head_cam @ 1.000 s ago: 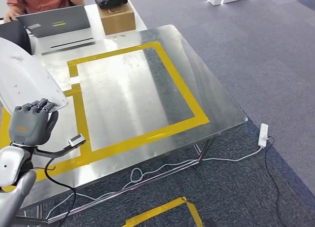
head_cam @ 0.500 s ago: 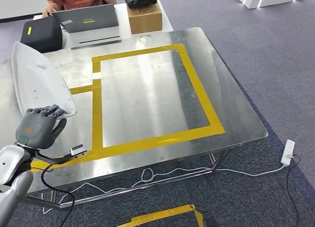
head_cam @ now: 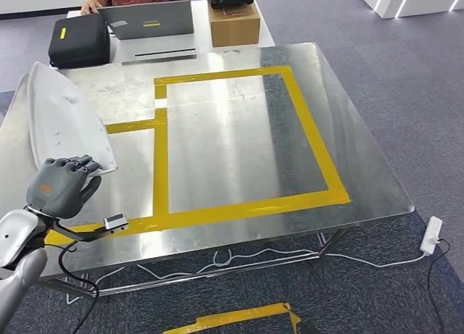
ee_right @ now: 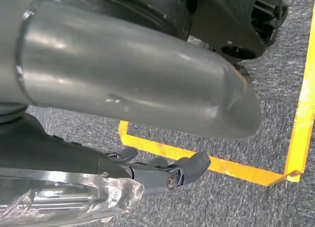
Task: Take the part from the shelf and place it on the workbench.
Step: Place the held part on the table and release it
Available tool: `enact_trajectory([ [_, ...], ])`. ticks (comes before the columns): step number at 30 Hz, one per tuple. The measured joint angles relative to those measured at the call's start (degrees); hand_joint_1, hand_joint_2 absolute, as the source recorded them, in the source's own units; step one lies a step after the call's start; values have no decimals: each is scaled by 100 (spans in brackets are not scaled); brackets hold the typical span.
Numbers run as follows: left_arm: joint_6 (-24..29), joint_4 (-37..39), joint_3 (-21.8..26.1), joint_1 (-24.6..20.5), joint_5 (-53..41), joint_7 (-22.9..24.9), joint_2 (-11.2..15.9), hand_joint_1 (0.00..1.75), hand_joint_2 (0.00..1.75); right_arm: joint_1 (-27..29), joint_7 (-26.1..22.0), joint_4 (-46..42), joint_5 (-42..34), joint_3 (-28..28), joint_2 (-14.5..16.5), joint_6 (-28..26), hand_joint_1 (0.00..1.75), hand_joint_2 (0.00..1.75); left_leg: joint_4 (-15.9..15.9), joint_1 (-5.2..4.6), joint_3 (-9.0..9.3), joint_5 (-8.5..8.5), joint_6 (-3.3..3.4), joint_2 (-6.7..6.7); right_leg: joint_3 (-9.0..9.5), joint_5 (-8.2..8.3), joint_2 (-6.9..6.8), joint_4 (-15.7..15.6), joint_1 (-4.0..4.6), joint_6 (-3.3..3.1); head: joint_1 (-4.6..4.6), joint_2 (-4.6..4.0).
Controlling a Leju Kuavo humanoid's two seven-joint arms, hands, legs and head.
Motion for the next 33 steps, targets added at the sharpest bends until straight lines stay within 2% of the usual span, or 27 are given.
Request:
enact_trajectory([
  [8,-333,102,-133,-63,69,21,78,175,175,-3,2,-2,-15,-1,0,16,0,0,6,-10,0,-1,35,0,12,26,0,-35,-12,58,-1,0],
  [13,-755,193,-254,-158,205,73,184,175,175,-3,31,-7,-14,-6,0,62,0,0,7,-8,2,5,41,0,10,31,0,-35,-10,67,-3,0],
  [18,-1078,292,-402,-208,512,-103,327,175,175,-12,-46,-12,-19,4,-8,132,0,0,6,-1,3,10,45,1,9,31,0,-30,-1,66,-3,0],
  [33,-1215,682,-932,-201,708,-210,555,175,175,-198,-238,181,-173,267,-87,78,0,0,6,3,2,10,45,1,9,30,0,-29,1,66,-2,0],
])
